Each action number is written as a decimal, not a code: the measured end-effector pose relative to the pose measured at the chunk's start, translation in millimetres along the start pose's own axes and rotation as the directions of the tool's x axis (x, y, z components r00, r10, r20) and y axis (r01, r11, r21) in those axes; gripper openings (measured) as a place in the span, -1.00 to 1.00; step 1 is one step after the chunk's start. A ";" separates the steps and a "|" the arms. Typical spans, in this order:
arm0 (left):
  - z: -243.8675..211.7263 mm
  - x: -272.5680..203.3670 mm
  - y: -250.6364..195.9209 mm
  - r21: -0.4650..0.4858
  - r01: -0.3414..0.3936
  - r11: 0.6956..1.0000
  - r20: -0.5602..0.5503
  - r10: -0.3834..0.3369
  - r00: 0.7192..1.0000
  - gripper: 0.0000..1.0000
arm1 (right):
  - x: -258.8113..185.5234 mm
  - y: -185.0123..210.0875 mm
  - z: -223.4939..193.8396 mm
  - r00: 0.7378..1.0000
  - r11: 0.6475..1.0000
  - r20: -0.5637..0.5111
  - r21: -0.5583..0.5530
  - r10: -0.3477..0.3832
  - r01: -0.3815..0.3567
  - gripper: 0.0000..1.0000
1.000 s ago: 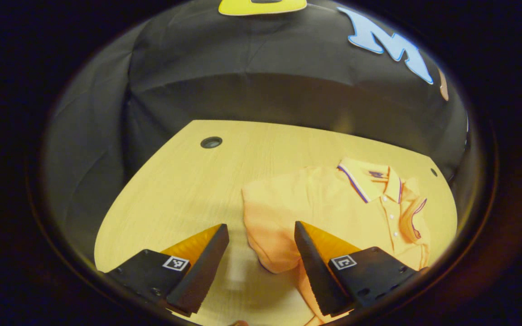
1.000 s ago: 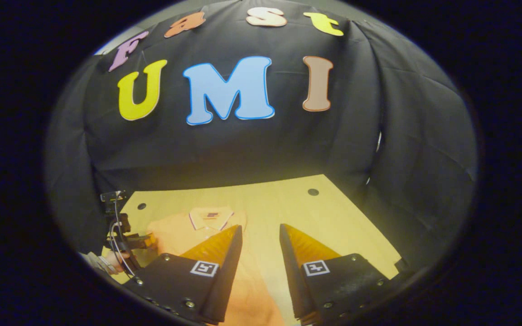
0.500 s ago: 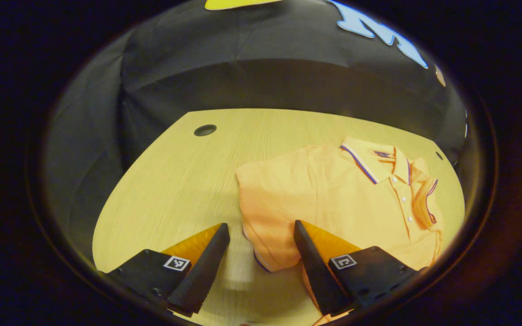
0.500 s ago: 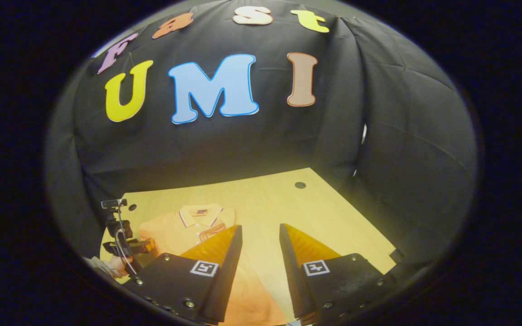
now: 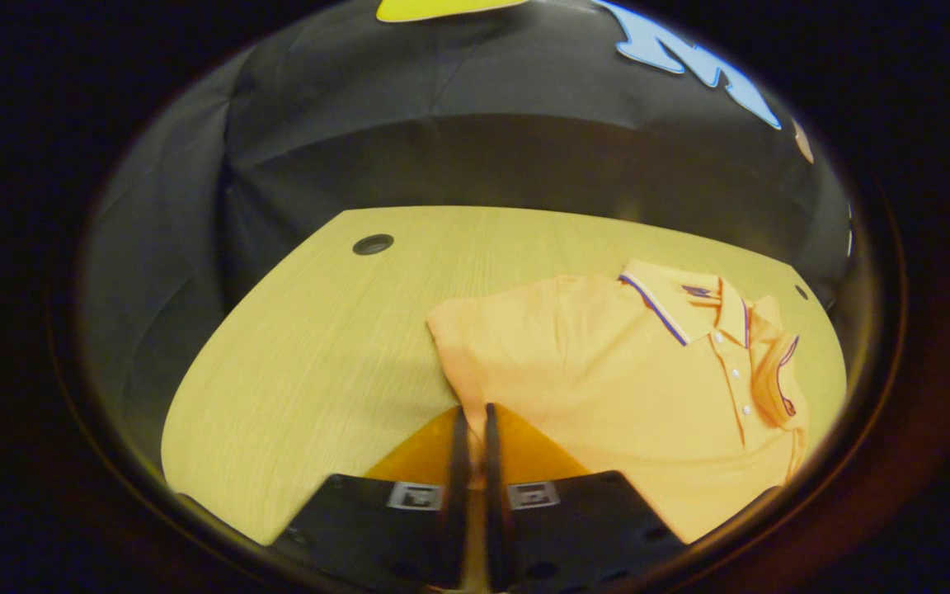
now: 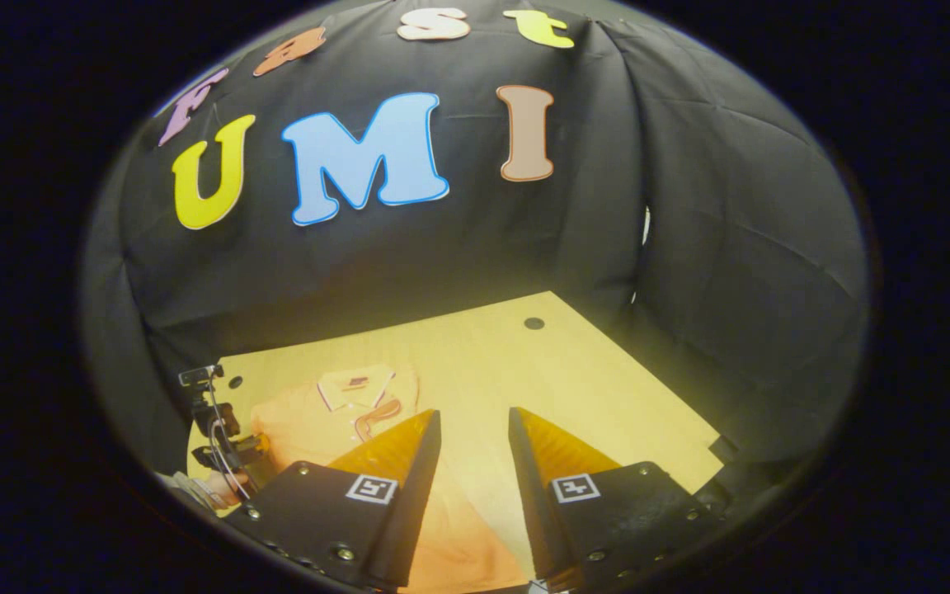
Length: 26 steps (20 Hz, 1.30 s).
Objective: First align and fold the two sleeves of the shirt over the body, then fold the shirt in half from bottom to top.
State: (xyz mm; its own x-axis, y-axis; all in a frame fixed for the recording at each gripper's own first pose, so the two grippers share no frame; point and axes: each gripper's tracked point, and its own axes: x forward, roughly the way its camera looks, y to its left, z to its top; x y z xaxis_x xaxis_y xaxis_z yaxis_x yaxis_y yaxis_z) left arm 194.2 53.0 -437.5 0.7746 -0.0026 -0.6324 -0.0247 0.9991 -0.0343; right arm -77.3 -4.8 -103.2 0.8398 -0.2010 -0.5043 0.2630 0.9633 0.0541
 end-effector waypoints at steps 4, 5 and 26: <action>0.8 -2.0 -3.9 0.021 -0.011 1.000 -0.013 0.012 1.000 -0.79 | 3.2 -3.3 -6.0 1.000 1.000 -0.013 0.012 0.010 -0.010 0.10; 0.6 -2.6 -4.6 0.024 -0.009 1.000 -0.017 0.010 1.000 -0.79 | 5.0 -4.5 -9.6 1.000 1.000 -0.025 0.012 0.010 -0.010 0.07; 48.8 -54.9 -232.7 0.380 0.273 0.884 0.023 -0.304 0.952 -0.79 | 2.7 -49.9 -43.6 0.993 0.998 -0.101 0.025 -0.052 0.054 0.07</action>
State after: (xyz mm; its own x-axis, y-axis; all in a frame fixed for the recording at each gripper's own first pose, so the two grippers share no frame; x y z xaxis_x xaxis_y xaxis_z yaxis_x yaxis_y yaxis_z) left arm 188.2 -177.3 -357.1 0.7599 -0.3052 -0.5739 0.4295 0.8985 0.0908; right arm -108.8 -45.6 -144.8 0.7726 -0.2313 -0.5913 0.3204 0.9461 0.0485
